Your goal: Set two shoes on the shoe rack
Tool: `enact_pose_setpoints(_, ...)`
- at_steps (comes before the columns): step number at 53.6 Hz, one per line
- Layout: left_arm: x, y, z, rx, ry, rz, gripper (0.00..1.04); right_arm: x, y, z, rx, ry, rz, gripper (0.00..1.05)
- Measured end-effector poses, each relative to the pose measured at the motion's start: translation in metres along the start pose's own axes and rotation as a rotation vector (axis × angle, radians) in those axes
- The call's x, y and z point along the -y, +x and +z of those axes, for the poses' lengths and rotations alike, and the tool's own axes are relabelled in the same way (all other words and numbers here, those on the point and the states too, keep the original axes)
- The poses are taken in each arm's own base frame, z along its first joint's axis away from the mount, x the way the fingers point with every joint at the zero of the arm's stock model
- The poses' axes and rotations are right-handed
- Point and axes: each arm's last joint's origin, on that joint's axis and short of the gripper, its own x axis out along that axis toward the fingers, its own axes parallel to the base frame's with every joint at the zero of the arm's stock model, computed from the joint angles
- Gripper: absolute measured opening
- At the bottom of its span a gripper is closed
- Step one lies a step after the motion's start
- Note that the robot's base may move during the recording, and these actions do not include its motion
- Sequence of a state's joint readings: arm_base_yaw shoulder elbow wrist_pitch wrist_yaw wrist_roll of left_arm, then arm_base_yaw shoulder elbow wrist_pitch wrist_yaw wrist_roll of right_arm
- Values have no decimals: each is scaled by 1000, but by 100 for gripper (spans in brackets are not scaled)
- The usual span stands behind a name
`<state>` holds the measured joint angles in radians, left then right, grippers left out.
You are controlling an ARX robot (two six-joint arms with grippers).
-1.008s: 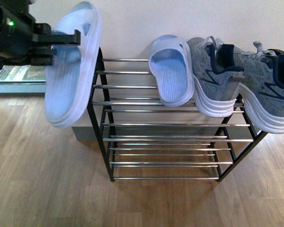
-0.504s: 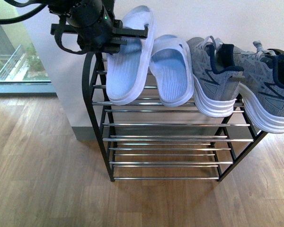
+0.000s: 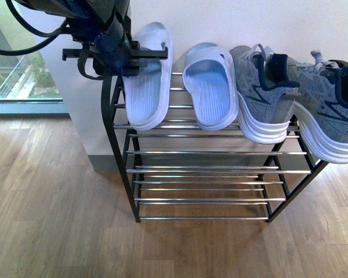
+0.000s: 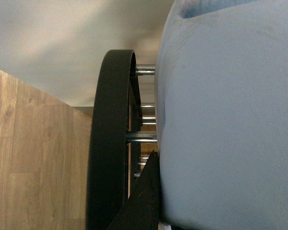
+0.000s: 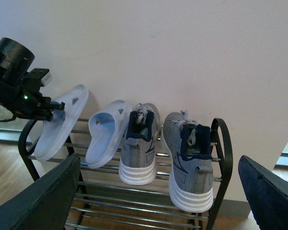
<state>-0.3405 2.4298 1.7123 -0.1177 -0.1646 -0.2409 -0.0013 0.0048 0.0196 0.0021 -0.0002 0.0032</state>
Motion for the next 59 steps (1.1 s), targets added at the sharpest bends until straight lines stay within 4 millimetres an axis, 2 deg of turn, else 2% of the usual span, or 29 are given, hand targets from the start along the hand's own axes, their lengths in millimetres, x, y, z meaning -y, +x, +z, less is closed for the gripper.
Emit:
enact_pose_setpoints(4, 2, 4, -4, -17, -6, -12, 4, 0, 0, 0, 0, 0, 0, 95)
enact_pose_setpoints(9, 8, 3, -9, -51, 0, -46, 22, 0, 0, 0, 0, 0, 0, 95)
enact_pose_setpoints(13, 10, 3, -9, -56, -2, -62, 31, 0, 0, 0, 0, 0, 0, 95)
enact_pose_setpoints(19, 12, -6, -2, -46, -20, -103, 56, 0, 0, 0, 0, 0, 0, 95)
enact_pose_setpoints(27, 6, -40, 17, 31, -2, -73, 79, 0, 0, 0, 0, 0, 0, 95)
enact_pose_setpoints(34, -2, -90, 36, 214, 63, -11, 97, 0, 0, 0, 0, 0, 0, 95)
enact_pose_setpoints(37, -5, -116, 41, 326, 115, 21, 95, 0, 0, 0, 0, 0, 0, 95)
enact_pose_setpoints(40, -8, -132, 43, 440, 112, 51, 92, 0, 0, 0, 0, 0, 0, 95)
enact_pose_setpoints(45, -18, -156, 39, 682, 46, 55, 79, 0, 0, 0, 0, 0, 0, 95)
enact_pose_setpoints(49, -32, -168, 22, 796, 17, 41, 69, 0, 0, 0, 0, 0, 0, 95)
enact_pose_setpoints(51, -42, -173, 7, 830, 10, 37, 61, 0, 0, 0, 0, 0, 0, 95)
enact_pose_setpoints(56, -71, -185, -33, 828, 4, 59, 42, 0, 0, 0, 0, 0, 0, 95)
enact_pose_setpoints(59, -81, -192, -46, 822, 2, 69, 33, 0, 0, 0, 0, 0, 0, 95)
